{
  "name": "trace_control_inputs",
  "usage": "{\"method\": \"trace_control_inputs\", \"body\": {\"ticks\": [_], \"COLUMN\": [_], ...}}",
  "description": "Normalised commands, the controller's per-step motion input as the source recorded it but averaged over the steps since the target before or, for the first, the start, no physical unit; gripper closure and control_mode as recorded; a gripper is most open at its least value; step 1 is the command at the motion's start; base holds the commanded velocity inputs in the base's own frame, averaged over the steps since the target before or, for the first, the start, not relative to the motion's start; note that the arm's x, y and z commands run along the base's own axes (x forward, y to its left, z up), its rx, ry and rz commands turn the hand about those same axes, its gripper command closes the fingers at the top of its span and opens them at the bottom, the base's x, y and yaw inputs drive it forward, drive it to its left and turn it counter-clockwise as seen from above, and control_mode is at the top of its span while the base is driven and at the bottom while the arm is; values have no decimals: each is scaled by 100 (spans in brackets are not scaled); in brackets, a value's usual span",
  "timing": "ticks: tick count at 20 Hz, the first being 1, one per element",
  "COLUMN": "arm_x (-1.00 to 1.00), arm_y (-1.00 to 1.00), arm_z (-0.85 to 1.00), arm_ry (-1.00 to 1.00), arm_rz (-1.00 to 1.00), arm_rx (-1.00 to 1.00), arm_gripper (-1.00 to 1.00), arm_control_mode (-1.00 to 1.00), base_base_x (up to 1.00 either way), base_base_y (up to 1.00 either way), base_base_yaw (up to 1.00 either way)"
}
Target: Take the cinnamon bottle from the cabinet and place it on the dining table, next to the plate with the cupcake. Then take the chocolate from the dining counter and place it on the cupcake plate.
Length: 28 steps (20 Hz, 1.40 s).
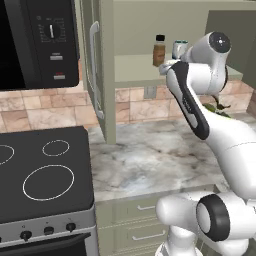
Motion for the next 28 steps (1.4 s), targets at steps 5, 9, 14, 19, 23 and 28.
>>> {"method": "trace_control_inputs", "body": {"ticks": [5, 9, 14, 19, 23, 28], "arm_x": [69, 63, 43, 21, 18, 9], "arm_y": [-3, -2, 0, 2, 3, -1], "arm_z": [9, 2, 0, 0, 0, 0], "arm_ry": [2, 0, -8, -3, -5, 0], "arm_rz": [-4, 0, 0, 0, 0, 0], "arm_rx": [2, 3, 8, 9, 5, 0], "arm_gripper": [-100, -100, -100, -100, -100, -100], "arm_control_mode": [-100, -100, -100, -100, -100, -100], "base_base_x": [0, 0, 0, 0, 0, 0], "base_base_y": [0, 0, 0, 0, 0, 0], "base_base_yaw": [0, 0, 0, 0, 0, 0]}}
